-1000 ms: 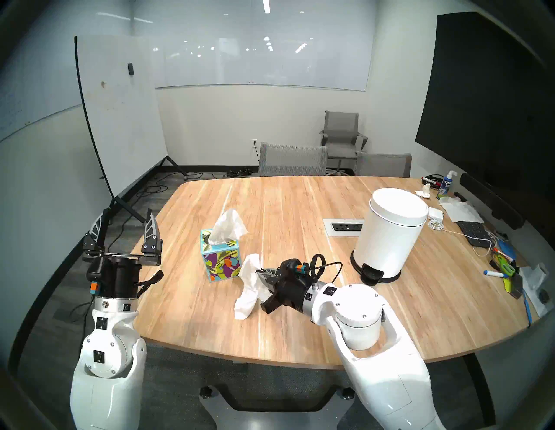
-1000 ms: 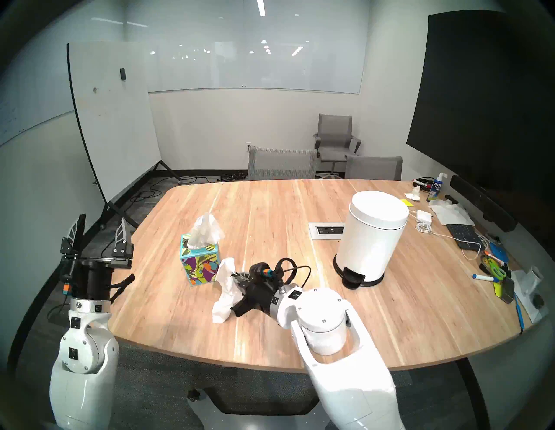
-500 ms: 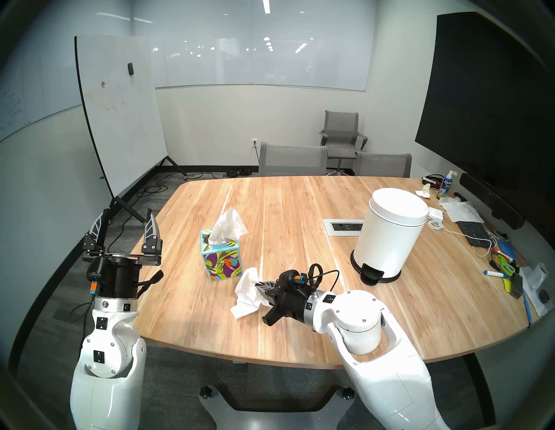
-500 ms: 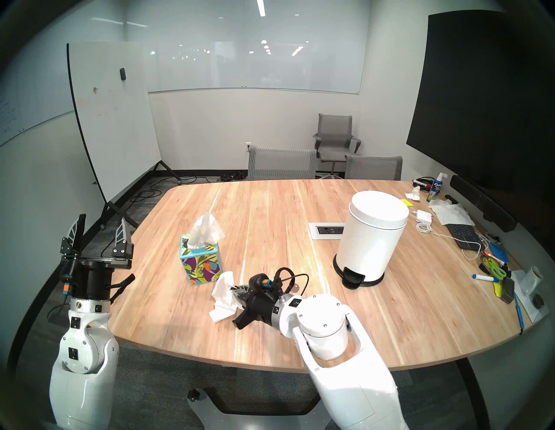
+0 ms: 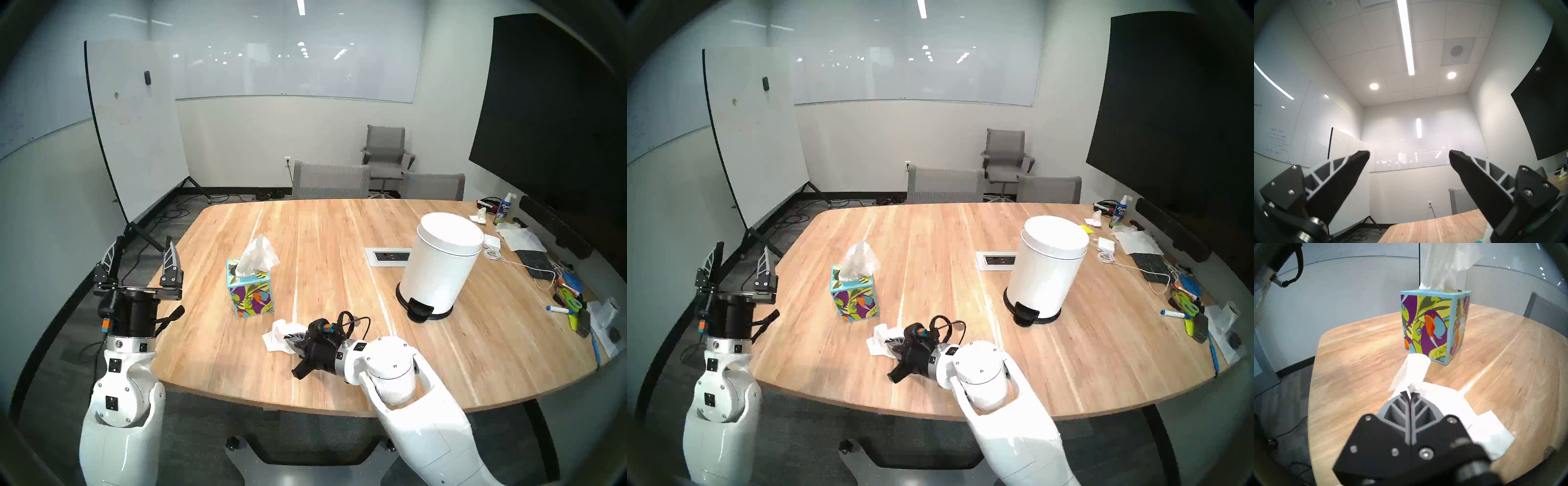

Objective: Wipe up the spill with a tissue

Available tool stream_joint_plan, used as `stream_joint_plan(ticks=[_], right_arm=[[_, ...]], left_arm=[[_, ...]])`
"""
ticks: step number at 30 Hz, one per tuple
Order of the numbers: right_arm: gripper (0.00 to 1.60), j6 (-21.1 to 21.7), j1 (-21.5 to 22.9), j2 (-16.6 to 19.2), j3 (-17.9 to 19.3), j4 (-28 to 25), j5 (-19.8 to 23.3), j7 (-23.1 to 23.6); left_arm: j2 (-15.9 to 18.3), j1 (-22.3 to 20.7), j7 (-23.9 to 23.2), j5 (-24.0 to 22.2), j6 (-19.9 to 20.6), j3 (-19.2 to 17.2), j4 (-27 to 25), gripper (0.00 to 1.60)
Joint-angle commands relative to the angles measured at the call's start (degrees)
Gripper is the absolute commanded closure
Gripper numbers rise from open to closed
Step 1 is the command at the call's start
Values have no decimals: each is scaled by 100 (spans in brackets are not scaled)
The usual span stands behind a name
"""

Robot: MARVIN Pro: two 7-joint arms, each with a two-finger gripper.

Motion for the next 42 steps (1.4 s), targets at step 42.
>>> stream_joint_plan(ticks=[42], right_arm=[[160,-507,780,-369,-204,1156,-170,-9]], left_arm=[[-12,14,4,4,-44,-10,-101,0]])
